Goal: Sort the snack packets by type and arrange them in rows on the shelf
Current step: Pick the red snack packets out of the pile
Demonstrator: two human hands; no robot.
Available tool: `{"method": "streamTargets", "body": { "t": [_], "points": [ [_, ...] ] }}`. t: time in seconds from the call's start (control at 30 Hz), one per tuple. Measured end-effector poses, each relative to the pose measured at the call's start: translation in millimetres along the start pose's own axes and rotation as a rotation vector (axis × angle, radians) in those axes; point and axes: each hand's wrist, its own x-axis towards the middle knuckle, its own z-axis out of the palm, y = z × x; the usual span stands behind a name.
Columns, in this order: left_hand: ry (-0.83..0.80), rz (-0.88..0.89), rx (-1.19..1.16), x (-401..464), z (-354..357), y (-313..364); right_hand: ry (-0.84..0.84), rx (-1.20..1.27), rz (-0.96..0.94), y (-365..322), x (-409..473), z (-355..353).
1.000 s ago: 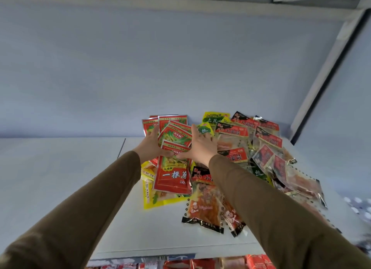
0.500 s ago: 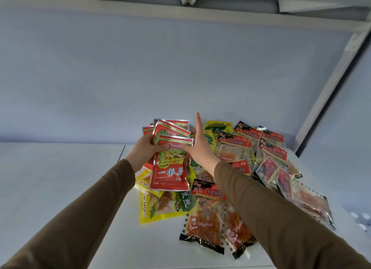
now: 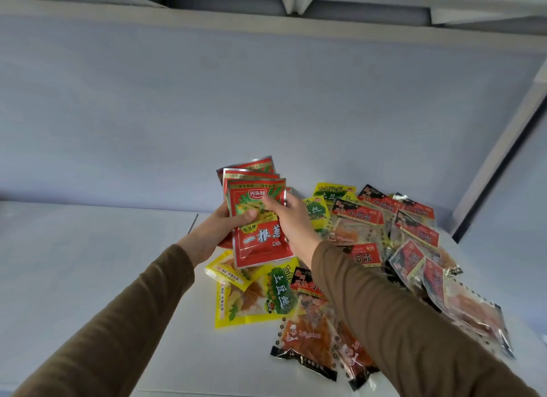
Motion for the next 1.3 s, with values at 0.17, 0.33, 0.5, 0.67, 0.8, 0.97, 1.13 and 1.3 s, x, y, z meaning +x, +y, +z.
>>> {"method": "streamTargets", "body": {
  "t": [0.17,0.33,0.5,0.67,0.8,0.97,1.13,1.3],
  "points": [
    [0.017,-0.006,-0.155,-11.1,-14.1,-11.6,-0.068,-0.082,0.066,-12.2,0.5,25.5],
    [0.113,-0.034,-0.267,-29.6,-54.5,-23.0,0.14,-0.26,0.001,-33.9,21.5,-13.3],
    [0.129,-0.114,-0.343,-35.8,-76.4,-32.0,0.173,-0.296,0.206,-22.0,34.0,-29.1],
    [0.017,-0.191,-0.401,-23.4,-72.4,-41.5,0.158,-0.284,0.336,-3.7,43.5,-7.1],
    [-0.002,-0.25,-0.486,-11.2,-67.1,-47.1,0.19,-0.333,0.309,9.9,53.7,9.1],
    [-0.04,-0.256,-0.521,-5.0,-63.3,-51.6,0.166,-0.238,0.373,16.1,61.9,16.6],
    [-0.058,-0.254,-0.505,-3.3,-65.7,-52.6,0.103,-0.163,0.388,23.3,66.7,18.6],
    [-0.025,-0.247,-0.487,-3.9,-74.1,-51.2,0.074,-0.126,0.284,26.3,68.0,21.0]
  ]
}}
